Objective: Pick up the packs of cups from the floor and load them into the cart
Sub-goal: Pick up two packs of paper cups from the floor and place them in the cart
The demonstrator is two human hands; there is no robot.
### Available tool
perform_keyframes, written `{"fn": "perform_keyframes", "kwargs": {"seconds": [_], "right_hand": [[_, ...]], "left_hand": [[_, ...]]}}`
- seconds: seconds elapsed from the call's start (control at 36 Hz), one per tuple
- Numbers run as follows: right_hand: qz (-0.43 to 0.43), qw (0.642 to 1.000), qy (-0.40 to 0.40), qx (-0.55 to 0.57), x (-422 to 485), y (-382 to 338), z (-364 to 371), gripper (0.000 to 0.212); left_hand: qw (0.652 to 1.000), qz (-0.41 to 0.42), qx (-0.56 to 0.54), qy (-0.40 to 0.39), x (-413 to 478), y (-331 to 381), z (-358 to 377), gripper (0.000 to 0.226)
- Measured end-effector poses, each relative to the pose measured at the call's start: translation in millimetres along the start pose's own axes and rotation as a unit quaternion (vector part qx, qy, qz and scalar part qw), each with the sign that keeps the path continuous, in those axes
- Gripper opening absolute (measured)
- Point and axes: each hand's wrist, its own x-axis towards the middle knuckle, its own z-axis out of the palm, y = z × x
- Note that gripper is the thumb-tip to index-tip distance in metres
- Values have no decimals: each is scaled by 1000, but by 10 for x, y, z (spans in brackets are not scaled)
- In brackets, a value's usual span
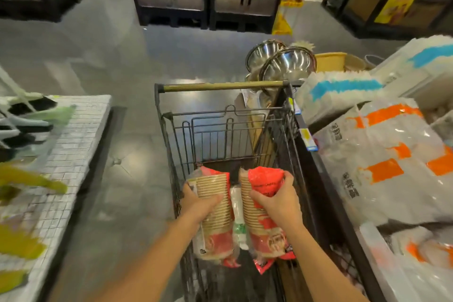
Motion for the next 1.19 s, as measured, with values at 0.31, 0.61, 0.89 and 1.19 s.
{"fn": "perform_keyframes", "kwargs": {"seconds": [0.31,0.61,0.89,1.19], "right_hand": [[123,990,-36,-53,1070,448,1006,123],[201,976,-28,-85,1692,1003,1607,113],[184,974,-36,-129,1612,934,1395,106],[25,965,-28,-258,1153,-59,131,41]], "left_hand": [[981,-150,94,76,1450,-637,325,133],[946,-252,190,75,2131,-1174,770,124],[941,-152,300,-24,1991,-895,811,91],[762,286,548,-194,984,1012,743,57]]}}
